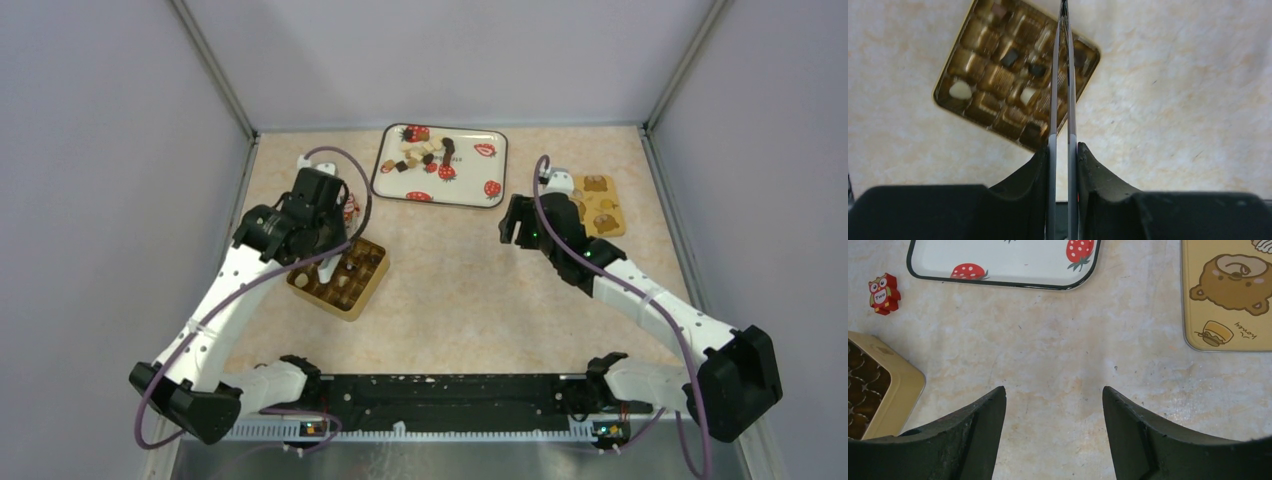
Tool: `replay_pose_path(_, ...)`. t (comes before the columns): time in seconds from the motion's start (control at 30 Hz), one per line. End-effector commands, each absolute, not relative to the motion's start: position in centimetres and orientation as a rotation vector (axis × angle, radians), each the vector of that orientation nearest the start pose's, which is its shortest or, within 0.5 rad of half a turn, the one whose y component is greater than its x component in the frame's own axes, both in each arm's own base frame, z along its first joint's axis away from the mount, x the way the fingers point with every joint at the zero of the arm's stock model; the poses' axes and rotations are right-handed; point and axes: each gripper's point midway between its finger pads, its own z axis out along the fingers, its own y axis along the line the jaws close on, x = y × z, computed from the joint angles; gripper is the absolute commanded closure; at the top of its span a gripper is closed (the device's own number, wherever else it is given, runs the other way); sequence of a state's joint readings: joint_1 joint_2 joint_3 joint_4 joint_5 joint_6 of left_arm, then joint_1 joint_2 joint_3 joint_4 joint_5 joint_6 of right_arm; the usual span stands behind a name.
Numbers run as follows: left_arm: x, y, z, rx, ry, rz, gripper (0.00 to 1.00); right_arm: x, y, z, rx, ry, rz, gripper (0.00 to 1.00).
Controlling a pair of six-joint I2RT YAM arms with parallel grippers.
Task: Pack the chocolate
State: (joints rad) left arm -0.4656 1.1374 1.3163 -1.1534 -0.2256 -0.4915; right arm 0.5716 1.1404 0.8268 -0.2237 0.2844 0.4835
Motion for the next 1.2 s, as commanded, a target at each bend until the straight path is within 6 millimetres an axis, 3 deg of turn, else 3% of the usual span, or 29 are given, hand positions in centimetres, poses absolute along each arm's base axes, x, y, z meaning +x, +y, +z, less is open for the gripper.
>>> replay_pose_path(0.0,29.7,-12.9,27.1,-0.099,2.290,-0.241,0.81,32.4,17.7,20.6,0.098,2.028,0.388,0.31)
replay_pose_path(0.17,35.4,-14.5,26.3,-0.079,2.251,-0.175,0.84,32.2,17.1,20.8,0.106,2.027,0.366,0.31)
replay_pose_path(0.33,39.8,-15.9,25.5,-0.080,2.227,-0.182,0.73,32.0,16.2,20.9,0.124,2.018,0.328,0.31)
replay_pose_path(0.43,42.1,-15.4,23.7,-0.102,2.245,-0.155,0.70,32.0,16.2,20.7,0.129,2.023,0.328,0.31)
replay_pose_path(0.6,44.4,-15.2,21.0,-0.097,2.260,-0.140,0.62,32.2,16.5,20.1,0.133,2.032,0.332,0.31)
replay_pose_path(0.77,45.8,-15.7,18.5,-0.081,2.299,-0.165,0.60,32.6,17.1,19.6,0.121,2.048,0.343,0.31)
replay_pose_path(0.9,46.7,-17.2,17.1,-0.042,2.316,-0.238,0.55,32.9,17.3,19.2,0.121,2.052,0.340,0.31)
replay_pose_path(1.17,49.0,-17.6,14.7,-0.052,2.353,-0.206,0.54,33.4,18.0,18.8,0.108,2.063,0.353,0.31)
